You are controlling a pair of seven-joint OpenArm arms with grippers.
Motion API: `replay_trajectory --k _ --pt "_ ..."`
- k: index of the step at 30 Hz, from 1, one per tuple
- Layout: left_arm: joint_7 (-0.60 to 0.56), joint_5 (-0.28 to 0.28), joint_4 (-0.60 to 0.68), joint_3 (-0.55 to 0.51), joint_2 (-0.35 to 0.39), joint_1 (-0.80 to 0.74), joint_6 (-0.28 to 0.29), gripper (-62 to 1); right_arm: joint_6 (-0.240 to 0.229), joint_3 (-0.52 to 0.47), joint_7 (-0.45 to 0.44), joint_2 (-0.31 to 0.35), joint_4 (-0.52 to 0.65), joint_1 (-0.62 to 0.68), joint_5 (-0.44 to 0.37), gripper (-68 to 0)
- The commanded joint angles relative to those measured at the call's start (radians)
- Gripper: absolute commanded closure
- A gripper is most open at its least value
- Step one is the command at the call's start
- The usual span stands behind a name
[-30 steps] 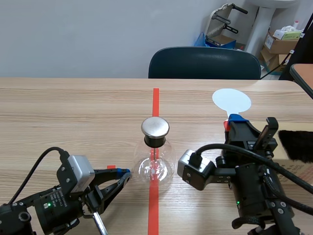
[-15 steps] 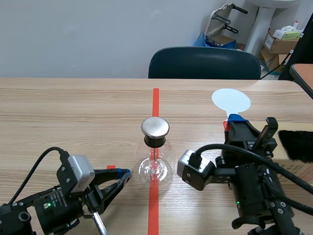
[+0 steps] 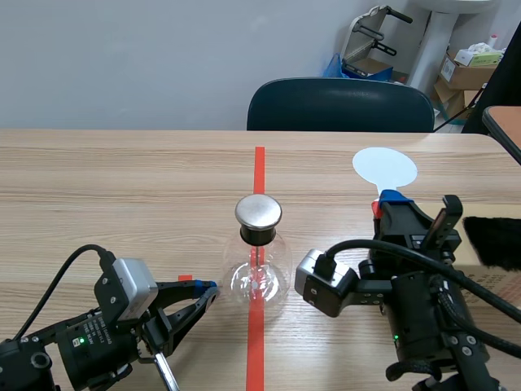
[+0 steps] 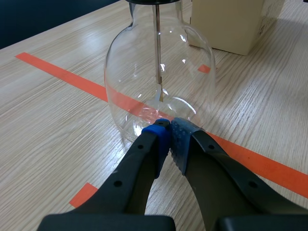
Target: Do the electroscope experiment
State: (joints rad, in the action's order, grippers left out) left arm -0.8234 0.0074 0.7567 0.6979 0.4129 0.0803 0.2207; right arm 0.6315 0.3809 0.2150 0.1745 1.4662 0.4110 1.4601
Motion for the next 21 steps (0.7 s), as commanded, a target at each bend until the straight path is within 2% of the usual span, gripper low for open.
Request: replay_trajectory --k 1,17,21 --pt "-0.018 0.006 0.016 -0.005 -0.002 0.000 0.002 -3.1 0.010 -0.007 0.004 0.005 0.010 -0.006 0.001 -1.5" --pt "-0.019 0.007 0.016 -0.005 0.000 0.000 0.002 -3.1 0.010 -0.008 0.004 0.005 0.010 -0.007 0.001 -1.6" --pt "-0.051 0.011 0.019 -0.005 0.020 0.000 0.003 -3.1 0.011 -0.008 0.003 0.005 0.010 -0.006 0.001 -1.7"
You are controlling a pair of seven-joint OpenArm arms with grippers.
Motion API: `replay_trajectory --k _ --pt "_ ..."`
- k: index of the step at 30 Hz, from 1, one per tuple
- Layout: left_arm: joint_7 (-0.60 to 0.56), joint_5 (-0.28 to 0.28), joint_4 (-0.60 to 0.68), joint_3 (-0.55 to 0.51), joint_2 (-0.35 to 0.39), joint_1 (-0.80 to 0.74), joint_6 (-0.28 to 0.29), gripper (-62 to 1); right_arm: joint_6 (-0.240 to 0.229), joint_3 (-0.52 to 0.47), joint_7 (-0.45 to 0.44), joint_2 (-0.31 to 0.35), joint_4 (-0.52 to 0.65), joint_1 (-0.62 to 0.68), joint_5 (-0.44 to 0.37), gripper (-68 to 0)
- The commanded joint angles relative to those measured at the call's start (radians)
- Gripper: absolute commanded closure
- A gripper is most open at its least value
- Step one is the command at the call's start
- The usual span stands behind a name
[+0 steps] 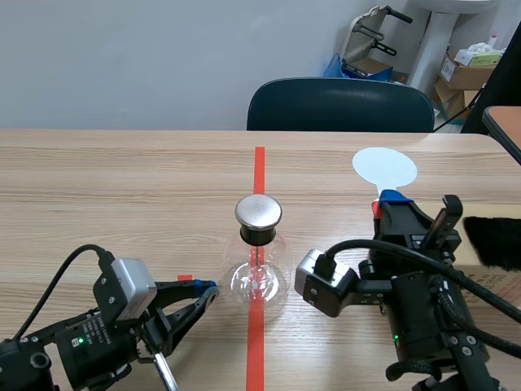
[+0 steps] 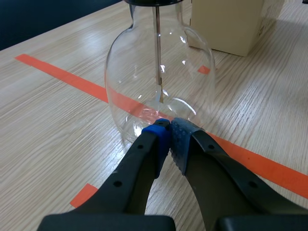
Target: Do the electroscope experiment
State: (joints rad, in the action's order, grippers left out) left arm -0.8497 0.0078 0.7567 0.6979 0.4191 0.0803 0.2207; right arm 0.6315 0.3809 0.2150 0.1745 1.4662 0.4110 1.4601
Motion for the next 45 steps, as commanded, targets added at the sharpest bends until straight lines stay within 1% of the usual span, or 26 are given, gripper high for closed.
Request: replay_trajectory --k 1,3,4,5,8,9,10,11,13,16,19,21,23,25,28,31,35,37,41,45 --pt "-0.035 0.014 0.026 -0.005 0.023 -0.001 0.003 -3.2 0.011 -0.008 0.000 0.005 0.010 -0.006 0.001 -1.7" --pt "-0.048 0.039 0.050 -0.005 0.046 -0.009 0.008 -3.2 0.015 -0.015 -0.016 0.005 0.010 -0.001 0.001 -1.7" --pt "-0.052 0.052 0.069 -0.005 0.060 -0.015 0.014 -4.3 0.026 -0.024 -0.030 0.005 0.011 0.006 0.001 -1.7" --pt "-0.051 0.063 0.093 -0.005 0.074 -0.023 0.021 -7.7 0.042 -0.038 -0.048 0.005 0.012 0.016 0.001 -1.7" --pt "-0.052 0.063 0.167 -0.005 0.125 -0.051 0.045 -21.5 0.092 -0.094 -0.128 -0.001 0.034 0.061 0.001 -1.7" --pt "-0.051 0.063 0.196 -0.005 0.143 -0.064 0.045 -24.3 0.116 -0.116 -0.162 -0.003 0.047 0.081 0.001 -1.7" --pt "-0.051 0.064 0.223 -0.005 0.162 -0.078 0.046 -25.6 0.146 -0.137 -0.195 -0.003 0.058 0.100 0.001 -1.7" --pt "-0.052 0.072 0.251 -0.005 0.181 -0.093 0.050 -26.0 0.151 -0.159 -0.233 -0.003 0.070 0.122 -0.009 -1.7" --pt "-0.052 0.106 0.306 -0.005 0.220 -0.126 0.059 -26.0 0.151 -0.205 -0.297 -0.003 0.093 0.158 -0.044 -1.7" --pt "-0.052 0.139 0.395 -0.005 0.281 -0.179 0.060 -26.2 0.151 -0.277 -0.402 -0.003 0.105 0.194 -0.127 -1.7" --pt "-0.051 0.185 0.484 -0.005 0.349 -0.224 0.059 -30.3 0.151 -0.342 -0.494 -0.003 0.104 0.203 -0.215 -1.7" --pt "-0.052 0.214 0.539 -0.005 0.397 -0.256 0.059 -31.8 0.151 -0.379 -0.539 -0.003 0.103 0.204 -0.251 -1.7" --pt "-0.052 0.239 0.590 -0.005 0.438 -0.285 0.056 -31.8 0.151 -0.408 -0.579 -0.003 0.100 0.204 -0.281 -1.7" --pt "-0.052 0.251 0.635 -0.005 0.473 -0.313 0.040 -32.1 0.151 -0.424 -0.607 -0.003 0.085 0.202 -0.300 -1.7" --pt "-0.051 0.251 0.693 -0.005 0.519 -0.349 -0.013 -38.7 0.151 -0.428 -0.619 -0.004 0.045 0.187 -0.309 -1.7" --pt "-0.052 0.253 0.734 -0.006 0.569 -0.381 -0.027 -43.8 0.151 -0.429 -0.617 -0.023 -0.002 0.157 -0.301 -1.7" --pt "-0.051 0.306 0.780 -0.006 0.632 -0.408 -0.033 -45.0 0.151 -0.429 -0.594 -0.039 -0.050 0.135 -0.259 -1.7" --pt "-0.051 0.327 0.802 -0.012 0.661 -0.421 -0.051 -45.0 0.151 -0.429 -0.580 -0.046 -0.069 0.132 -0.240 -1.7" --pt "-0.050 0.331 0.842 -0.030 0.710 -0.447 -0.076 -45.1 0.151 -0.426 -0.541 -0.057 -0.106 0.123 -0.188 -1.7" --pt "-0.032 0.333 0.864 -0.033 0.740 -0.452 -0.076 -45.3 0.151 -0.426 -0.510 -0.062 -0.137 0.114 -0.143 -1.7"
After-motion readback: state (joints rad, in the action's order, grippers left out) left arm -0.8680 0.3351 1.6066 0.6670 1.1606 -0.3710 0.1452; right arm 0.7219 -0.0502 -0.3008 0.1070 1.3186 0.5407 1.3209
